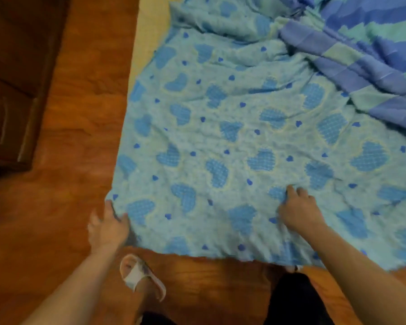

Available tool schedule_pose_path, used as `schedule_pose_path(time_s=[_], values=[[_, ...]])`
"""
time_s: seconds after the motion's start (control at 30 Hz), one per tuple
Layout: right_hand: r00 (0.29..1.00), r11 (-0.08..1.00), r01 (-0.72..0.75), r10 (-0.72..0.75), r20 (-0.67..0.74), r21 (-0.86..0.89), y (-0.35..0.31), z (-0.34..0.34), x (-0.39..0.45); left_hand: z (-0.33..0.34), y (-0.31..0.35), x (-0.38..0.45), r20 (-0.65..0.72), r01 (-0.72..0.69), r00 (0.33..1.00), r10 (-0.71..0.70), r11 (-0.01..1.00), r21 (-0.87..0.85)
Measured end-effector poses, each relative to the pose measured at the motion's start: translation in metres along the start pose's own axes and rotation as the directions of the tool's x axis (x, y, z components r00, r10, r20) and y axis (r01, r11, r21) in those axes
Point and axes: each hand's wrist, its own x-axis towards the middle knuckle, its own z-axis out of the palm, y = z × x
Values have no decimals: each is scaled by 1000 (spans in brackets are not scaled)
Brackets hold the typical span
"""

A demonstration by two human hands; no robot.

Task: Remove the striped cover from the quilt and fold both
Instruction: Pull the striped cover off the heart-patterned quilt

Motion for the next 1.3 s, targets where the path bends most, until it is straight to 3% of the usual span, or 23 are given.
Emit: schedule_pose_path(time_s=[0.07, 0.13, 0.17, 0.27, 0.33, 0.4, 0.47, 0.7, 0.8, 0.87, 0.93, 1.07, 1.23, 1.3], values=[[997, 994, 76, -76, -8, 78, -65, 8, -17, -2, -44, 41, 230, 61, 973, -4, 968, -244], [995, 991, 90, -94, 37, 98, -135, 23, -41, -3, -62, 64, 395, 52, 903, 170, 869, -492], [992, 993, 83, -90, 88, 83, -169, 35, -55, -4, -71, 69, 413, 6, 878, 241, 858, -513], [981, 997, 66, -72, 177, 41, -267, 61, -88, -16, -96, 71, 341, -342, 831, 440, 887, -311], [981, 995, 28, -45, 189, 95, -319, 67, -99, -36, -112, 72, 396, -510, 727, 562, 827, -237], [982, 990, 19, -46, 184, 143, -361, 65, -100, -64, -126, 81, 523, -484, 658, 542, 836, -257], [976, 981, 22, -63, 207, 195, -396, 60, -94, -97, -140, 102, 612, -416, 636, 471, 877, -242], [923, 978, -89, 10, 386, 188, -452, 51, -87, -237, -146, 208, 591, -513, 629, 504, 841, -171], [838, 983, -152, 72, 541, 104, -467, 23, -73, -296, -114, 263, 598, -546, 613, 516, 824, -152], [798, 949, -288, 163, 580, 130, -483, -13, -47, -336, -76, 302, 562, -572, 609, 559, 801, -177], [820, 909, -364, 209, 533, 203, -508, -60, -8, -374, -31, 346, 477, -582, 641, 602, 786, -210], [928, 843, -327, 203, 311, 426, -574, -181, 73, -449, 55, 423, 427, -554, 656, 623, 781, -289], [986, 703, -163, 134, 96, 692, -667, -333, 142, -516, 144, 492, 409, -507, 682, 606, 795, -333], [988, 635, -99, 154, 0, 766, -693, -374, 169, -531, 188, 519, 469, -517, 646, 602, 797, -312]])
